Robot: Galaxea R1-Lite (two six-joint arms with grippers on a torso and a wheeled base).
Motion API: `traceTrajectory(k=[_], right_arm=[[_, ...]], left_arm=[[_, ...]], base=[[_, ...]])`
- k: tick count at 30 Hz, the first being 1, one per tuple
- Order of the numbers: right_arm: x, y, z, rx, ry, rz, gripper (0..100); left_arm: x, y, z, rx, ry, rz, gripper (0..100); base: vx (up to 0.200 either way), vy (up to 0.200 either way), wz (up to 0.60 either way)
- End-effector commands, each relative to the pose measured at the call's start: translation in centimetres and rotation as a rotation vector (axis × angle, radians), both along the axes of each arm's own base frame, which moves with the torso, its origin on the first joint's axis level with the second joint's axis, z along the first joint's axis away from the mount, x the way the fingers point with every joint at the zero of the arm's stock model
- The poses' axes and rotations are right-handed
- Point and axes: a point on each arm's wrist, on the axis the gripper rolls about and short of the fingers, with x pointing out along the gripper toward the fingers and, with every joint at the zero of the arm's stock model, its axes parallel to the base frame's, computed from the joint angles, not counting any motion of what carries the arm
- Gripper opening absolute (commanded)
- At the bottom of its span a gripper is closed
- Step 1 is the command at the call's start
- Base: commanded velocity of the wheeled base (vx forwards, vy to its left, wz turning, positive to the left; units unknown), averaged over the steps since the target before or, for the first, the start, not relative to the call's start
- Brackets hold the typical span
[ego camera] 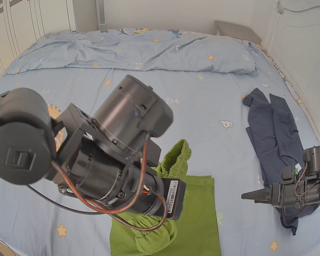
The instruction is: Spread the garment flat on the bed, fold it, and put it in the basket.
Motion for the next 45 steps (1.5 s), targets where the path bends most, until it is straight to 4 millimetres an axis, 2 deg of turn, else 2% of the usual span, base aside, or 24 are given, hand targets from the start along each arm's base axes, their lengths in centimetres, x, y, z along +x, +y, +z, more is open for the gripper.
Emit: traceTrajectory(k=[1, 10, 11, 20, 24, 26, 30, 33, 35, 38, 39, 40, 41, 42, 43, 44, 45], right_arm=[[0.0, 0.0, -0.2, -0.001, 0.009, 0.001, 100], [0.0, 0.1, -0.3, -0.001, 0.012, 0.003, 100], [0.0, 0.0, -0.3, -0.001, 0.010, 0.001, 100], [0.0, 0.0, -0.2, -0.001, 0.009, 0.001, 100], [0.0, 0.0, -0.2, -0.001, 0.007, 0.001, 100], [-0.1, 0.0, -0.1, 0.000, 0.004, 0.001, 100], [-0.3, 0.0, 0.6, 0.004, -0.022, 0.000, 100], [-1.2, -0.2, 2.5, 0.019, -0.089, -0.007, 100], [-2.0, -0.2, 3.7, 0.028, -0.131, -0.010, 100], [-3.4, -0.3, 6.1, 0.058, -0.188, -0.028, 100], [-3.4, -0.3, 6.1, 0.058, -0.188, -0.028, 100], [-4.4, -0.3, 7.5, 0.086, -0.217, -0.038, 100], [-4.5, -0.3, 7.6, 0.087, -0.219, -0.039, 100], [-5.2, -0.3, 8.4, 0.099, -0.239, -0.043, 100], [-5.2, -0.3, 8.5, 0.100, -0.239, -0.042, 100], [-5.7, -0.1, 8.9, 0.106, -0.253, -0.029, 100], [-5.9, 0.0, 8.9, 0.106, -0.253, -0.025, 100]], left_arm=[[0.0, -1.0, -1.2, 0.029, 0.024, -0.018, 0], [1.0, -3.0, -3.0, 0.017, 0.038, -0.008, 0], [1.2, -3.6, -3.4, 0.003, 0.046, 0.003, 100], [0.2, -5.3, -3.6, -0.072, 0.070, 0.000, 100], [0.6, -5.3, -3.2, -0.137, 0.099, 0.032, 100], [1.1, -4.7, -2.9, -0.172, 0.135, 0.067, 100], [4.2, 0.4, -1.4, -0.264, 0.209, 0.192, 100], [6.4, 5.8, -1.4, -0.335, 0.280, 0.242, 100], [7.2, 8.9, -2.1, -0.366, 0.319, 0.243, 100], [7.5, 13.8, -4.8, -0.365, 0.331, 0.178, 100], [7.5, 13.8, -4.8, -0.365, 0.331, 0.178, 100], [7.1, 16.0, -7.2, -0.357, 0.309, 0.090, 100], [7.0, 16.1, -7.3, -0.355, 0.308, 0.085, 100], [6.9, 16.8, -9.5, -0.323, 0.310, 0.046, 100], [6.9, 16.8, -9.7, -0.319, 0.313, 0.045, 100], [7.3, 16.9, -12.1, -0.295, 0.376, 0.049, 100], [7.5, 16.8, -12.8, -0.291, 0.396, 0.052, 100]], base=[[0.000, 0.000, 0.00], [0.000, 0.000, 0.00], [0.000, 0.000, 0.00], [0.000, 0.000, 0.00], [0.000, 0.000, 0.00], [0.000, 0.000, 0.00], [0.000, 0.000, 0.00], [0.000, 0.000, 0.00], [0.000, 0.000, 0.00], [0.000, 0.000, 0.00], [0.000, 0.000, 0.00], [0.000, 0.000, 0.00], [0.000, 0.000, 0.00], [0.000, 0.000, 0.00], [0.000, 0.000, 0.00], [0.000, 0.000, 0.00], [0.000, 0.000, 0.00]])
